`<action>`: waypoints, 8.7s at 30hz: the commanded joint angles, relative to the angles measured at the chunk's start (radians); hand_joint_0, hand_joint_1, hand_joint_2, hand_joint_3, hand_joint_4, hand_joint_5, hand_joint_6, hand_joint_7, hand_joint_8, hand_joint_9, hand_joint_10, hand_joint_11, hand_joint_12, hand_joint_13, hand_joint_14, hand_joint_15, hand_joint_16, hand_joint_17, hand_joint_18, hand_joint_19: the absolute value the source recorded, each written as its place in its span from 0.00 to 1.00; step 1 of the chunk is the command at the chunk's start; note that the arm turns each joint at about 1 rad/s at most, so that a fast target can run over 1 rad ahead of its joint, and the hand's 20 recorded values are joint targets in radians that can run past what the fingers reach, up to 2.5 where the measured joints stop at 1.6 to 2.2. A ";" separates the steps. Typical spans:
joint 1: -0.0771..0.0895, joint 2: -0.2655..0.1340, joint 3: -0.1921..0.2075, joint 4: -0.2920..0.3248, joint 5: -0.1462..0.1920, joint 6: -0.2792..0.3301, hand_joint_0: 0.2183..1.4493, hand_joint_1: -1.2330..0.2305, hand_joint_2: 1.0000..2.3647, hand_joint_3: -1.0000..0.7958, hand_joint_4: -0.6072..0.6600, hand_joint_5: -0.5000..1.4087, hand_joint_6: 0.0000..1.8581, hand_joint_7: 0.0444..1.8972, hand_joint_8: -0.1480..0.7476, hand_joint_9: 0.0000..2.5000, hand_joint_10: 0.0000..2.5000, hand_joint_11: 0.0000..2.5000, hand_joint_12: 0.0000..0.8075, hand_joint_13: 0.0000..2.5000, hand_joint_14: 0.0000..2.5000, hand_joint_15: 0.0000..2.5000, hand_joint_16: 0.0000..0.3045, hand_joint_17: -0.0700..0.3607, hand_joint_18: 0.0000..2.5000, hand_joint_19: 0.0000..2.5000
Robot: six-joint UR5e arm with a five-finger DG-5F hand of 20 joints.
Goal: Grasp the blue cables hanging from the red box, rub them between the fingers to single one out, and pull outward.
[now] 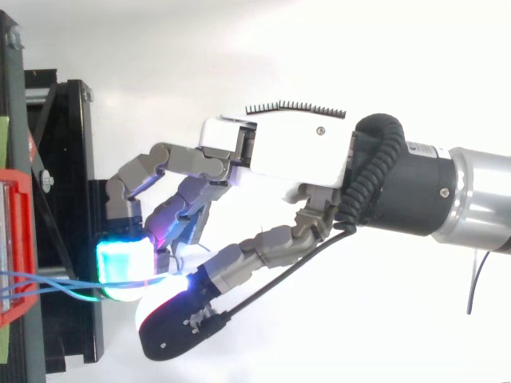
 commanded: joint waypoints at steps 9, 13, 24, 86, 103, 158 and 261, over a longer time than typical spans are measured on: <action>0.000 0.000 0.000 0.000 0.000 0.000 0.28 0.43 0.00 0.28 0.62 0.18 0.47 0.56 0.65 0.41 0.01 0.29 0.59 0.35 0.01 0.18 0.21 0.50 0.40 0.22; 0.000 -0.001 0.000 0.000 0.000 0.000 0.31 0.45 0.00 0.32 0.61 0.18 0.47 0.57 0.64 0.41 0.01 0.29 0.58 0.35 0.01 0.18 0.21 0.49 0.40 0.22; 0.000 0.000 0.000 0.002 0.000 0.000 0.32 0.34 0.01 0.42 0.62 0.17 0.48 0.55 0.65 0.40 0.01 0.29 0.59 0.35 0.01 0.18 0.21 0.50 0.41 0.22; 0.000 0.000 0.002 0.002 0.000 0.000 0.30 0.30 0.01 0.35 0.65 0.16 0.47 0.51 0.64 0.36 0.01 0.31 0.59 0.31 0.01 0.18 0.21 0.50 0.37 0.23; 0.000 0.000 0.002 0.000 -0.002 0.000 0.39 0.24 0.01 0.39 0.57 0.16 0.48 0.50 0.61 0.34 0.01 0.31 0.58 0.30 0.01 0.17 0.20 0.49 0.36 0.20; 0.000 0.000 0.014 0.000 0.000 0.000 0.30 0.45 0.00 0.48 0.64 0.17 0.47 0.51 0.68 0.38 0.00 0.28 0.67 0.33 0.00 0.17 0.26 0.57 0.39 0.22; 0.000 0.000 0.016 -0.008 0.000 0.006 0.21 0.27 0.00 0.28 0.67 0.19 0.48 0.53 0.67 0.41 0.01 0.32 0.61 0.33 0.01 0.18 0.23 0.52 0.40 0.22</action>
